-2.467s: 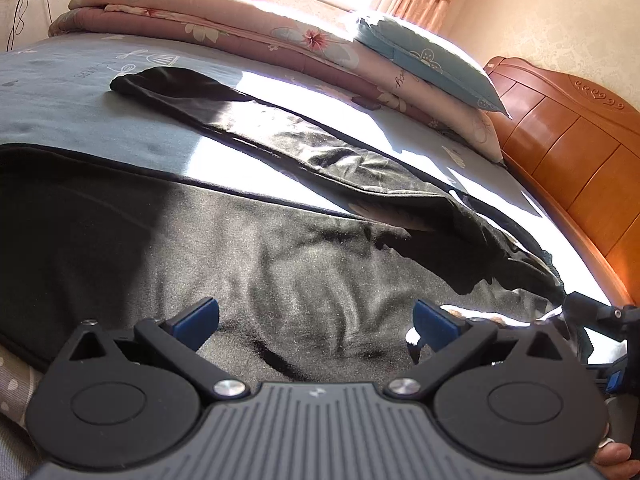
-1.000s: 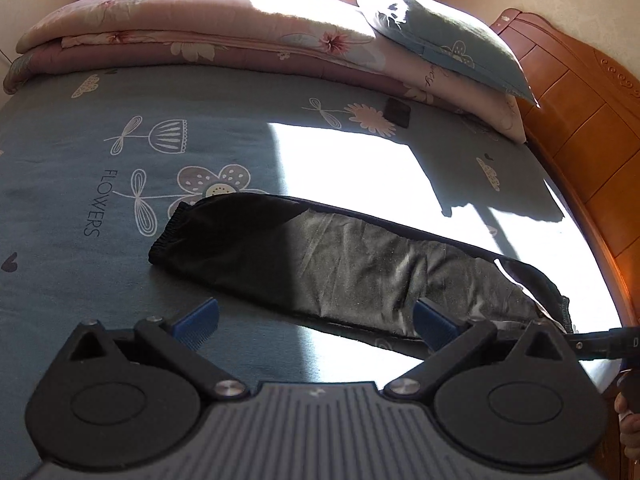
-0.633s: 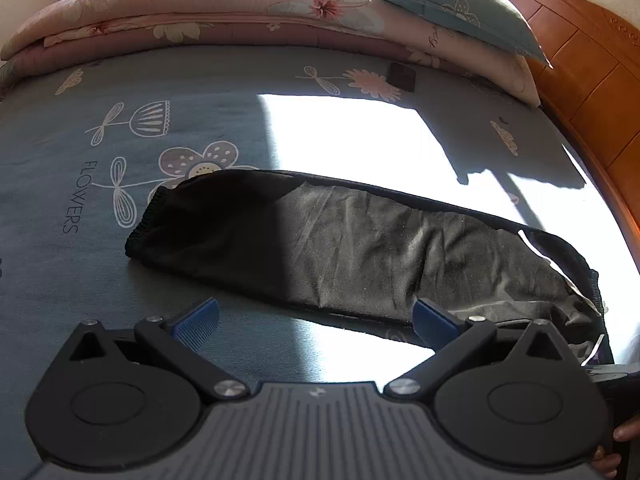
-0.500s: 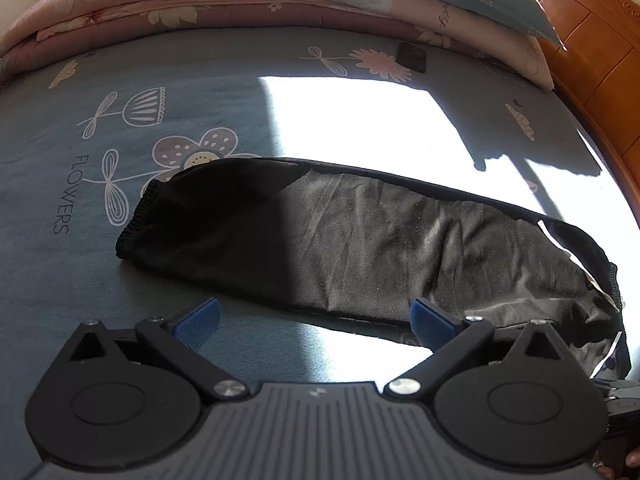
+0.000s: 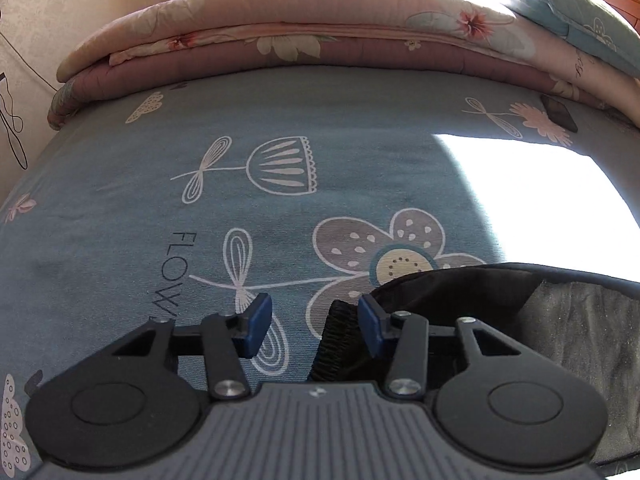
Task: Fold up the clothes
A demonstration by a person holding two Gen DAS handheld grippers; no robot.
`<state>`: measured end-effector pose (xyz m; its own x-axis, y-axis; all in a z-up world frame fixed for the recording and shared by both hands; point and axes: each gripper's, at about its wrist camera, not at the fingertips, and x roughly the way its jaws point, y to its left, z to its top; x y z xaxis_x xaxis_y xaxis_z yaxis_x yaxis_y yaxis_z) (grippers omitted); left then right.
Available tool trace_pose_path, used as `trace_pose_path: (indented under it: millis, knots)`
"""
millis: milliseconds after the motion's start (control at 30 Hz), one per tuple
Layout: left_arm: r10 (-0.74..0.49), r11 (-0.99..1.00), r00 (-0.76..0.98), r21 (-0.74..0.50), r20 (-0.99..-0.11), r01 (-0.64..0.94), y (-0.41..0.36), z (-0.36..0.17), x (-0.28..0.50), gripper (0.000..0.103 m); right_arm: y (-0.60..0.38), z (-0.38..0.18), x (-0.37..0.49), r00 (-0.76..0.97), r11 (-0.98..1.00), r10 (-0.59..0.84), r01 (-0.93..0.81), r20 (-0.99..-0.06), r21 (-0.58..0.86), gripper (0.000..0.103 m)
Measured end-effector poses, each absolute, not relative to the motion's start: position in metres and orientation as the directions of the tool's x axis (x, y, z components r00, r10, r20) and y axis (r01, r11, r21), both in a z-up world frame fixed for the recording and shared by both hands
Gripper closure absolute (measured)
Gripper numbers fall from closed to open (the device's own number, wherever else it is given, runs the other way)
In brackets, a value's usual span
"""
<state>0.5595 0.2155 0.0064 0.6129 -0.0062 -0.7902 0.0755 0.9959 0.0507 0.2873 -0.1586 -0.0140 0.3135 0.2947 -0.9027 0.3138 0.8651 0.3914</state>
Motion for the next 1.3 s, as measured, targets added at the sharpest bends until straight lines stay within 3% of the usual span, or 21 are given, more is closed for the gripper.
trace_pose_path:
  millis: [167,600,633,667,700,767,867,1000,1100,1200,1300]
  knots:
    - [-0.122,0.978,0.58,0.002,-0.805,0.209,0.221,-0.018,0.571,0.057,-0.136,-0.016,0.305,0.304,0.858,0.308,0.321,-0.901,0.401,0.001]
    - [-0.274,0.854,0.51,0.037,-0.816,0.519,0.212,-0.046,0.575,0.055,-0.105,-0.023,0.332,0.241,0.887,0.291,0.294,-0.926,0.355,0.001]
    - [-0.273,0.852,0.508,0.041,-0.817,0.522,0.211,-0.045,0.575,0.057,-0.104,-0.023,0.333,0.237,0.887,0.291,0.295,-0.927,0.354,0.001]
    - [-0.28,0.848,0.499,0.031,-0.82,0.528,0.209,-0.044,0.575,0.074,-0.103,-0.024,0.334,0.233,0.888,0.29,0.296,-0.928,0.352,0.001]
    - [-0.287,0.849,0.489,0.019,-0.823,0.529,0.209,-0.041,0.575,0.082,-0.102,-0.024,0.335,0.23,0.89,0.288,0.294,-0.93,0.348,0.001]
    - [-0.283,0.867,0.506,0.009,-0.815,0.498,0.211,-0.031,0.576,0.089,-0.1,-0.025,0.338,0.224,0.895,0.284,0.286,-0.932,0.342,0.002]
    - [-0.286,0.925,0.553,-0.074,-0.783,0.374,0.229,-0.013,0.59,0.089,-0.1,-0.026,0.341,0.224,0.896,0.286,0.284,-0.932,0.343,0.002]
    - [-0.307,0.943,0.554,-0.168,-0.774,0.288,0.246,-0.009,0.615,0.089,-0.099,-0.027,0.344,0.222,0.895,0.289,0.283,-0.931,0.345,0.002]
    - [-0.301,0.94,0.505,-0.165,-0.809,0.297,0.243,-0.021,0.625,0.088,-0.099,-0.028,0.345,0.223,0.895,0.29,0.281,-0.931,0.346,0.002]
    - [-0.292,0.946,0.499,-0.17,-0.816,0.276,0.245,-0.031,0.622,0.081,-0.101,-0.028,0.344,0.226,0.892,0.292,0.286,-0.929,0.35,0.002]
    - [-0.31,0.949,0.525,-0.227,-0.793,0.219,0.255,-0.033,0.614,0.061,-0.104,-0.029,0.344,0.224,0.888,0.291,0.298,-0.93,0.35,0.002]
